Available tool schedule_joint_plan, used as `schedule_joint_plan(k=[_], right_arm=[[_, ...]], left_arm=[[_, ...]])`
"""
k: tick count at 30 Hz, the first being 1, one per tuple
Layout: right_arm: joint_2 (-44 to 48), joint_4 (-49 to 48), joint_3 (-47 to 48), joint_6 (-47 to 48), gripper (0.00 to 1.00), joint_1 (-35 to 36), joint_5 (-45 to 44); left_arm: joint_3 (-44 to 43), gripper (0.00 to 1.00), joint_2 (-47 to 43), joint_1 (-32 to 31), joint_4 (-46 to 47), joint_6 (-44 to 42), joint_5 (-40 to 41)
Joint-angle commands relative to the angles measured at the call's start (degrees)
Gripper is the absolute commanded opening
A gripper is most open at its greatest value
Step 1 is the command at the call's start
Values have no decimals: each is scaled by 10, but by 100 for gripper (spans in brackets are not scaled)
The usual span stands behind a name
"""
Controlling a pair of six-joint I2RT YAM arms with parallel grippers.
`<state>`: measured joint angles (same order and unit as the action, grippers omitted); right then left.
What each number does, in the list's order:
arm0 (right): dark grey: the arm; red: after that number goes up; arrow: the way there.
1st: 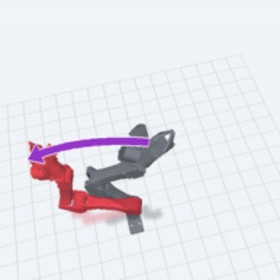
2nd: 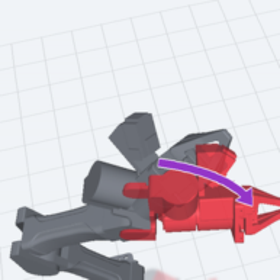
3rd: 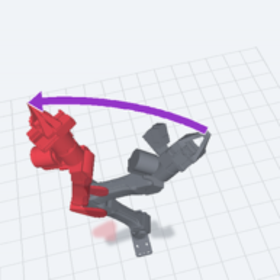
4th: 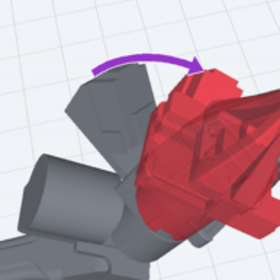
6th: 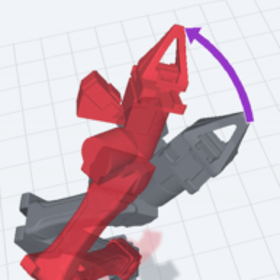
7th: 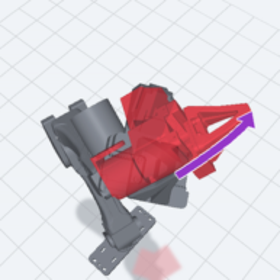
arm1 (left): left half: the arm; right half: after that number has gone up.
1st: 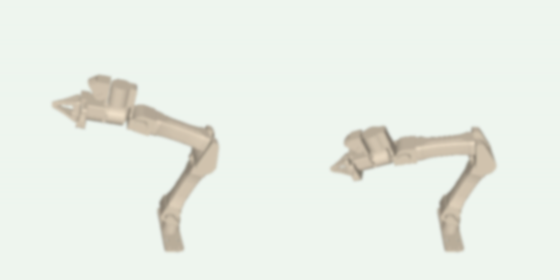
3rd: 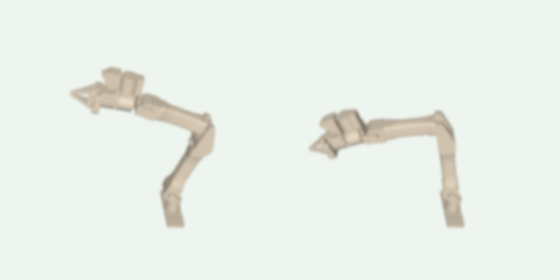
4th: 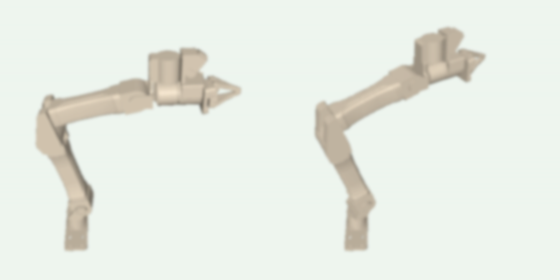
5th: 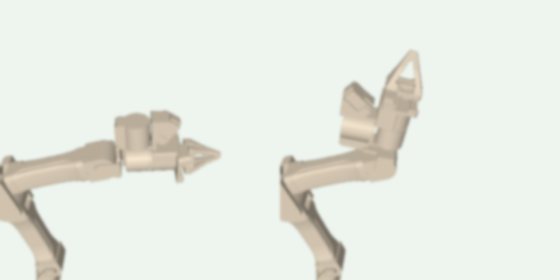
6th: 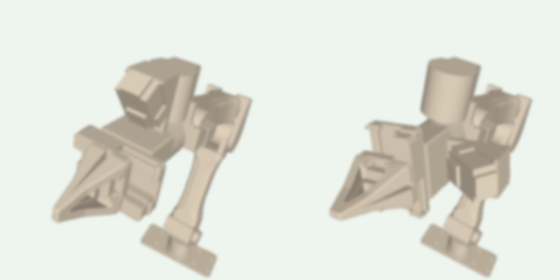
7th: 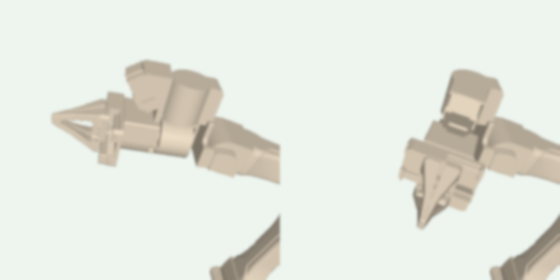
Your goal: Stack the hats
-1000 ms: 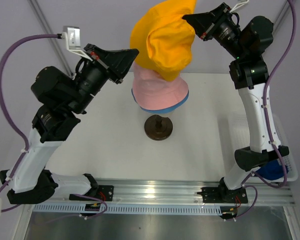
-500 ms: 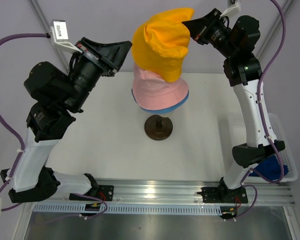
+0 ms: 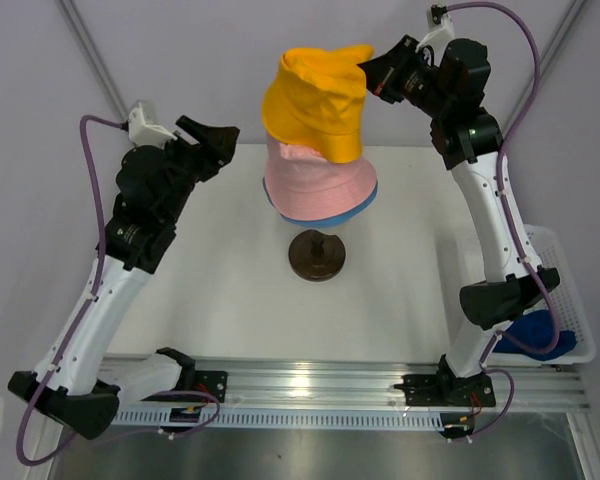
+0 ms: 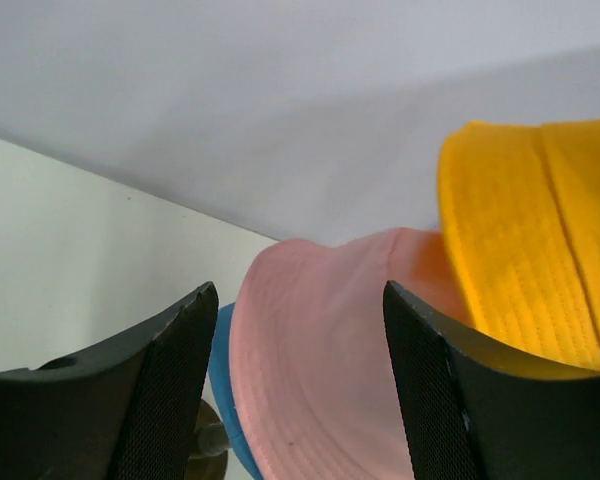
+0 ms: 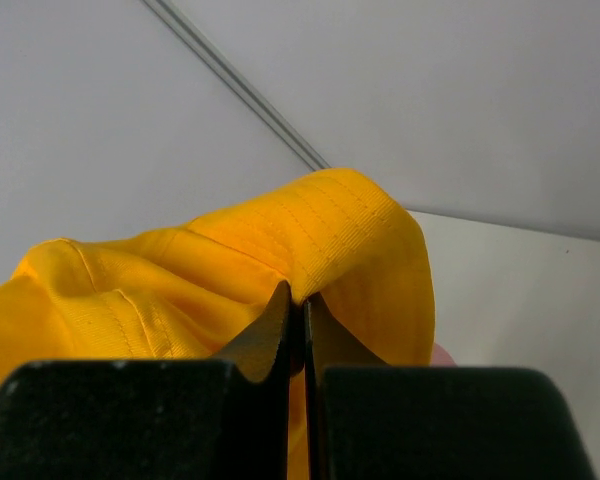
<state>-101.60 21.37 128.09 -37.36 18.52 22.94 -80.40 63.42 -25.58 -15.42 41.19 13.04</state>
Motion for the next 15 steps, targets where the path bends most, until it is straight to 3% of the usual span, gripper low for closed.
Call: schedule_joint_plan(k=[1, 6, 15], right_arm=[[0, -12, 4, 17, 0, 4, 7], [-1, -17, -5, 13, 0, 4, 5], [-8, -33, -14, 0, 0, 3, 3]], left_arm=[[31, 70, -35, 54, 151, 105, -179], [28, 70, -10, 75, 248, 143, -281], [-23, 69, 78, 74, 245, 245, -384]])
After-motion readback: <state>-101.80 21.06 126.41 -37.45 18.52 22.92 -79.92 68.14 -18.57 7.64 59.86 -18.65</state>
